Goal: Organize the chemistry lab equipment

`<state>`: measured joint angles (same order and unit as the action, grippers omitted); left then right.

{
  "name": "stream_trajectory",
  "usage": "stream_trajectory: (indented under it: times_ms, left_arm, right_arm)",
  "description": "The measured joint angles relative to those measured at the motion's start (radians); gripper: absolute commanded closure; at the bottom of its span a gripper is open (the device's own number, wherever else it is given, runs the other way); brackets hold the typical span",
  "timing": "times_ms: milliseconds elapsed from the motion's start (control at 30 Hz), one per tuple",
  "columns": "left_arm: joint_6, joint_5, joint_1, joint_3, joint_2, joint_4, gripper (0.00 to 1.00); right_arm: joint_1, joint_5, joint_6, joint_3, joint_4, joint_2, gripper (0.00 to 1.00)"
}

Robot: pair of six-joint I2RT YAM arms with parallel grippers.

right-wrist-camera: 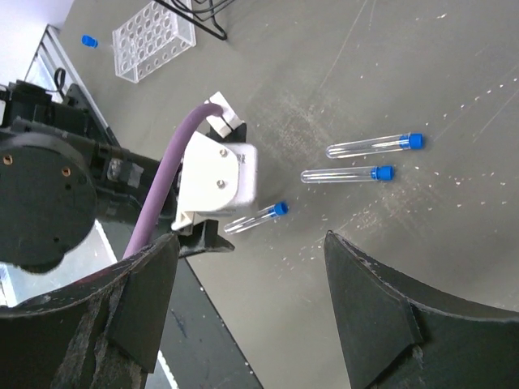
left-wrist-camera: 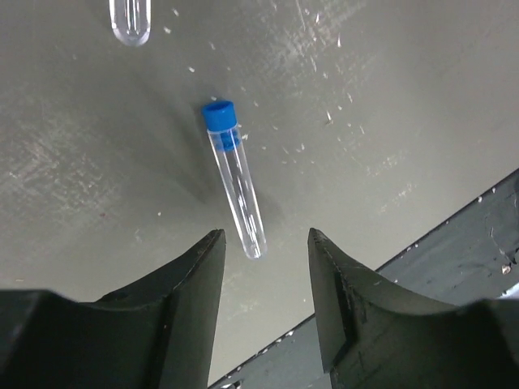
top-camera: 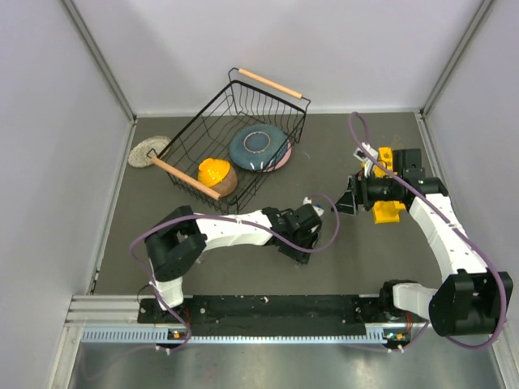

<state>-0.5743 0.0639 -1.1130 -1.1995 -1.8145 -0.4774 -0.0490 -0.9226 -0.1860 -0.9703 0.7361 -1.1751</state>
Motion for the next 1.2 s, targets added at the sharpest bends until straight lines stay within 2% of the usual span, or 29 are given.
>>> stream_trajectory:
  times_ms: [433,600,633,733,800,933,1000,1200]
  left_arm:
    - [-0.048,-0.19,-0.058,-0.189,-0.156,-0.158,0.66]
    - [-0.045,-0.238,-0.061,-0.212,-0.17,-0.204,0.76]
    - [-0.043,-0.239,-0.061,-0.216,-0.173,-0.206,0.83]
    - [-0.033,-0.239,-0.061,-0.219,-0.175,-0.204,0.93]
    - [-0.025,-0.237,-0.061,-0.216,-0.173,-0.196,0.96]
    - [-0.005,-0.236,-0.061,-0.13,-0.112,-0.124,0.98]
    - [0.01,-0.229,-0.061,-0.04,-0.042,-0.074,0.98]
    - [0.071,-0.183,-0.061,0.248,0.271,0.097,0.99]
  right_arm:
    - [0.006,0.017,0.027,0.015,-0.022,0.0,0.28]
    - [0.006,0.021,0.031,0.028,-0.039,0.015,0.28]
    - [0.006,0.021,0.031,0.03,-0.039,0.019,0.28]
    - [0.006,0.023,0.031,0.03,-0.041,0.028,0.28]
    - [0.006,0.024,0.031,0.031,-0.041,0.032,0.28]
    - [0.006,0.019,0.03,0.034,-0.04,0.043,0.27]
    - [0.006,0.008,0.03,0.034,-0.04,0.051,0.27]
    - [0.006,-0.044,0.03,0.035,-0.04,0.062,0.28]
